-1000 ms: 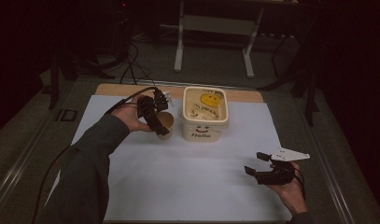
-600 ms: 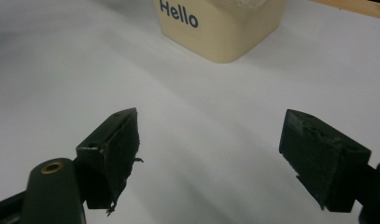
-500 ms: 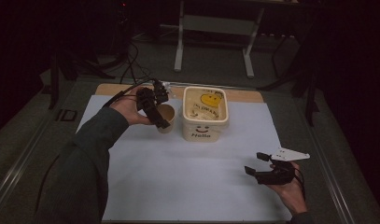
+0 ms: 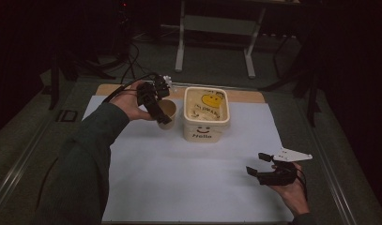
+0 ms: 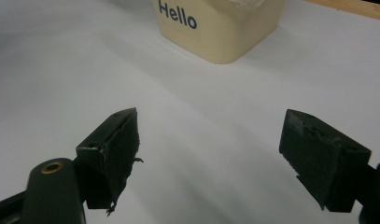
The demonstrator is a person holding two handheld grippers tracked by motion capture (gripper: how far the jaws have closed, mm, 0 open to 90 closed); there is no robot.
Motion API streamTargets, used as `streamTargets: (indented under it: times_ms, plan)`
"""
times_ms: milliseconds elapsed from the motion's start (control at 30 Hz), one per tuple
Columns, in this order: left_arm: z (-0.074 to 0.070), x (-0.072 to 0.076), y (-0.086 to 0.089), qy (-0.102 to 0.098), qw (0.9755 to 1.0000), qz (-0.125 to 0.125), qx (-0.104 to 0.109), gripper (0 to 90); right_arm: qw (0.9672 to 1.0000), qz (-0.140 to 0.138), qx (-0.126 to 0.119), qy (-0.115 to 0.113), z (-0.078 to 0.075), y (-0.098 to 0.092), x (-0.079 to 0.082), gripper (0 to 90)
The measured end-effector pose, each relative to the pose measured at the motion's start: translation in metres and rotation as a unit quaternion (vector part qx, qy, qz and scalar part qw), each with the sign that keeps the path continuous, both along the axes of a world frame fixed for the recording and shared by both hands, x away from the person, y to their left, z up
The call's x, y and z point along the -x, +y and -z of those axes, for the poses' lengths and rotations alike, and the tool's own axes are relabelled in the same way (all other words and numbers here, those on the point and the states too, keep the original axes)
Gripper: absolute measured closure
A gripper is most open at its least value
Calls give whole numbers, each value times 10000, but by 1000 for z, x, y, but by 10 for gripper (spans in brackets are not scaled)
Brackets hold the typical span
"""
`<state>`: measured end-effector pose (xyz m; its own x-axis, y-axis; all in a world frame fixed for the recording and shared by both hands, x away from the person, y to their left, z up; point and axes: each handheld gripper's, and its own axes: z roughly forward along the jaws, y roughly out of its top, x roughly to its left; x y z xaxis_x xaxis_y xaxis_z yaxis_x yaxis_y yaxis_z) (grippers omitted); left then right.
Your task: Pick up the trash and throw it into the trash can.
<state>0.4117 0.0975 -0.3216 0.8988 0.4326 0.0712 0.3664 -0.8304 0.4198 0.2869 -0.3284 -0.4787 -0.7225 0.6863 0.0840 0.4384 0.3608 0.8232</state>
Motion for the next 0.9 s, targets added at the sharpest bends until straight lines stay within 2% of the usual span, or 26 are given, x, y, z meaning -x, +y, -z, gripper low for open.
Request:
streamTargets:
  times_ms: [367,500,633,733,900]
  plan:
    - [-18,-7,0,-65,10000,3,40,198,10000,3,-19,13,0,0,0,193]
    - [-21,-9,-5,-85,10000,26,15,198,10000,2,-24,7,0,-1,0,193]
    - [-23,-12,-9,-91,9999,41,97,198,10000,7,-27,17,0,-1,0,193]
    - [-24,-14,-12,-86,9999,88,1,198,10000,-5,-18,18,0,-1,0,193]
    - [-31,-18,-14,-126,9999,86,6,198,10000,1,-32,8,0,-2,1,192]
